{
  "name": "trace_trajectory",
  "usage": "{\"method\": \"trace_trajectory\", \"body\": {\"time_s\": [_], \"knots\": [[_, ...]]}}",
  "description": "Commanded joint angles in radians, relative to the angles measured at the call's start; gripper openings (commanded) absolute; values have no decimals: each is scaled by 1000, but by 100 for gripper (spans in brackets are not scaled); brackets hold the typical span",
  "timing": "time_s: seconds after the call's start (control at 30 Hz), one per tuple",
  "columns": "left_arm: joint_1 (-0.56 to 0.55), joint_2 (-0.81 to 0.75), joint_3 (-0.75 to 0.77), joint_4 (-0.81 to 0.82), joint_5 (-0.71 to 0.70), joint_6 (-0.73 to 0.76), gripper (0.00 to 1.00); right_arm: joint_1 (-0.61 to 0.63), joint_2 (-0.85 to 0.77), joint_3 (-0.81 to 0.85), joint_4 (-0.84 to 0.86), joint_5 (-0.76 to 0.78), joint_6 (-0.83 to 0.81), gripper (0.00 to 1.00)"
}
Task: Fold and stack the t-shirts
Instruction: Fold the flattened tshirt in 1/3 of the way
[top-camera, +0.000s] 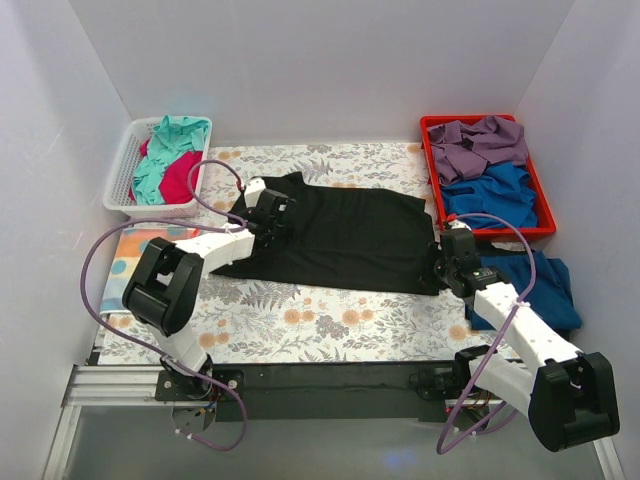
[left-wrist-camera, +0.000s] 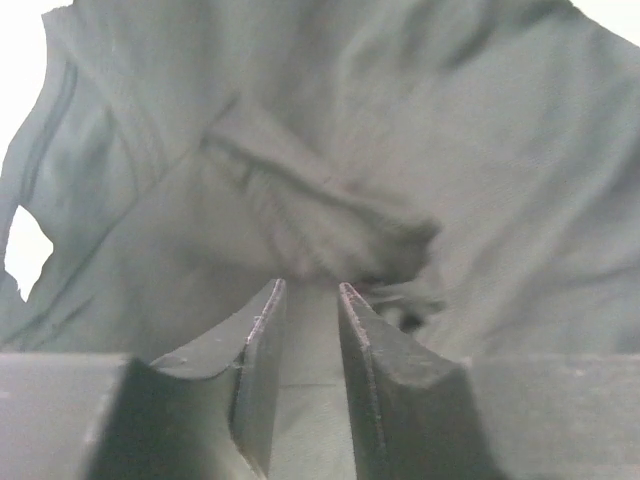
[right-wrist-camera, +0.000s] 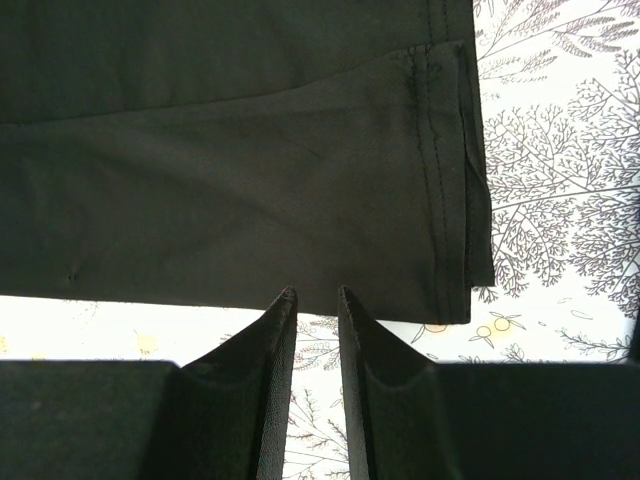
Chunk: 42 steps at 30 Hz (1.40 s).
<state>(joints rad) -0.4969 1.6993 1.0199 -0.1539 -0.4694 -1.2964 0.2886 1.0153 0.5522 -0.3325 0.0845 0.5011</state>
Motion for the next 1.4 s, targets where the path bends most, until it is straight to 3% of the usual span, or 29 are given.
{"method": "trace_trajectory", "body": {"time_s": [0.0, 0.3, 0.9, 1.37], "knots": [[1, 20, -36, -55, -11, -61, 24, 4, -4, -14, 35, -8, -1, 29], [1, 141, 2, -41, 8, -66, 19, 4, 3, -20, 41, -8, 1, 29], [9, 299, 270, -45, -26, 19, 18, 4, 34, -11, 47, 1, -3, 29], [8, 309, 341, -50, -35, 13, 15, 3, 75, -11, 70, 3, -9, 28]]}}
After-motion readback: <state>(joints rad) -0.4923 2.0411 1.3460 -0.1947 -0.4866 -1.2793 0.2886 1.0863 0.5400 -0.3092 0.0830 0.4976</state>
